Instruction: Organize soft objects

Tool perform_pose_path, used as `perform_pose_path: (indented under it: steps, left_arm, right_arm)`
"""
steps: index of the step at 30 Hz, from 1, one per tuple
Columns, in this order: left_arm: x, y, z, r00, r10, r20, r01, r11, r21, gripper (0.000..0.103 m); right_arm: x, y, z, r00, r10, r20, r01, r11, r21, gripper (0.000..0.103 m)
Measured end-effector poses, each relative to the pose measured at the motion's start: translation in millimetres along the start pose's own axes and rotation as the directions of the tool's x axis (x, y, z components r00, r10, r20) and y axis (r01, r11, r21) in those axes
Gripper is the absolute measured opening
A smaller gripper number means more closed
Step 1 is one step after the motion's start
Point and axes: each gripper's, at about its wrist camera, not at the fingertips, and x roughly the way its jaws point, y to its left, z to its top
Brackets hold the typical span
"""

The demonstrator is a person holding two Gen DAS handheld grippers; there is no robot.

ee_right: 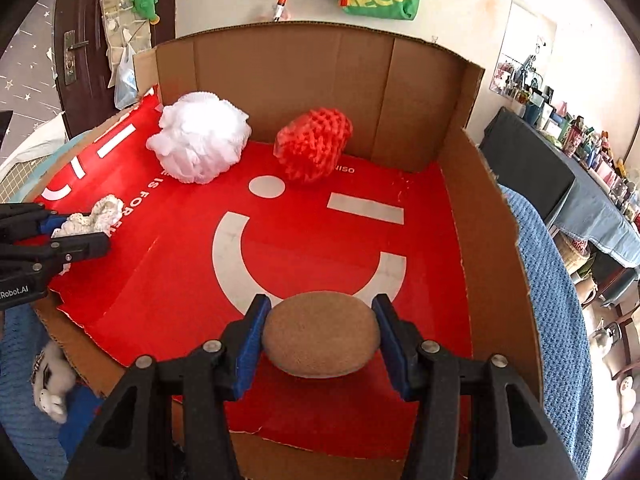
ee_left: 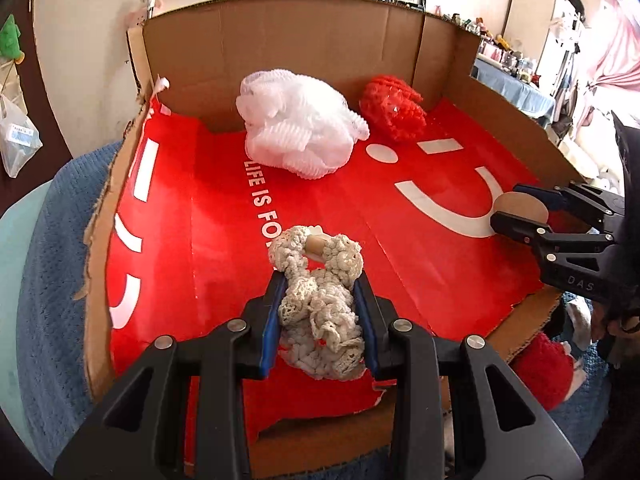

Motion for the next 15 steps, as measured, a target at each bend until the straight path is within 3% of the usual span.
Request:
perform_pose_path:
  steps: [15]
  left_arm:
    - [10.0,-0.7,1.3,0.999,0.023,0.029,-0.023,1.000,0.012,0.031]
  right_arm:
    - [6.1,2.2,-3.0,1.000,-0.015,0.006,0.015,1.000,0.006,0.056]
